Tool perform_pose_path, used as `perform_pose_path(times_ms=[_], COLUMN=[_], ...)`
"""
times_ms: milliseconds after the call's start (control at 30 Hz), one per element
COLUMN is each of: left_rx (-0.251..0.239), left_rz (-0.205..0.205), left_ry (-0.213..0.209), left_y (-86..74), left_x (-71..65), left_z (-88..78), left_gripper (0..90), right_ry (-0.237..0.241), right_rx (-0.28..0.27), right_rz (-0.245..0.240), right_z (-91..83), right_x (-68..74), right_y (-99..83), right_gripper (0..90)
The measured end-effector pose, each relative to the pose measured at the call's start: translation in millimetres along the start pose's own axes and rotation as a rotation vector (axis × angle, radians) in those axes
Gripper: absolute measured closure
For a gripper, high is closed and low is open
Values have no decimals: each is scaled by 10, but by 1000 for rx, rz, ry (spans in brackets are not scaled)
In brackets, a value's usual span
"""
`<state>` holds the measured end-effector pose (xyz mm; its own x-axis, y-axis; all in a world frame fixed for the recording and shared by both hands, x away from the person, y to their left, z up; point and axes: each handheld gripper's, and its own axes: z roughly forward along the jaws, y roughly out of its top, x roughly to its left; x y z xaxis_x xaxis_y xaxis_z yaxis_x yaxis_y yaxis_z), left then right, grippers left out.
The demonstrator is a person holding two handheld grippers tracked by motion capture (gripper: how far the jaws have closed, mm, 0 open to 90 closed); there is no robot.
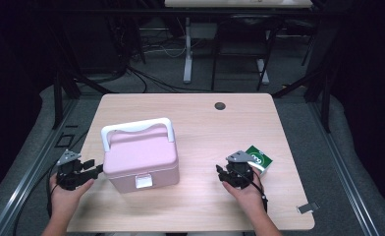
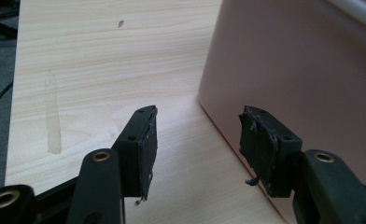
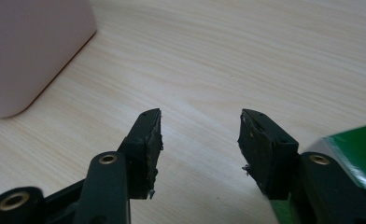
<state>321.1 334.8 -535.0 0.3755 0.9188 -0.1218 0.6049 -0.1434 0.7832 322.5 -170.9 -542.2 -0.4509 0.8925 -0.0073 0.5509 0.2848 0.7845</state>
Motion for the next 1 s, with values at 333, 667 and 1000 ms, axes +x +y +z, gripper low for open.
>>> perform_pose_path(times_ms=[333,667,1000], left_rx=[-26,-29,-24], left_rz=[12,-5,2], left_ry=[-2,-3,-42], left_y=[8,2,24], left_x=[-95,-94,-144], left_z=[-88,-78,-68], left_gripper=[482,471,532], right_ry=[51,56,48], right_rx=[-1,-17,-12], right_rz=[116,99,69], right_z=[-86,-72,-21], right_x=[-82,-15,34], right_y=[-2,-14,-14], right_gripper=[542,543,563])
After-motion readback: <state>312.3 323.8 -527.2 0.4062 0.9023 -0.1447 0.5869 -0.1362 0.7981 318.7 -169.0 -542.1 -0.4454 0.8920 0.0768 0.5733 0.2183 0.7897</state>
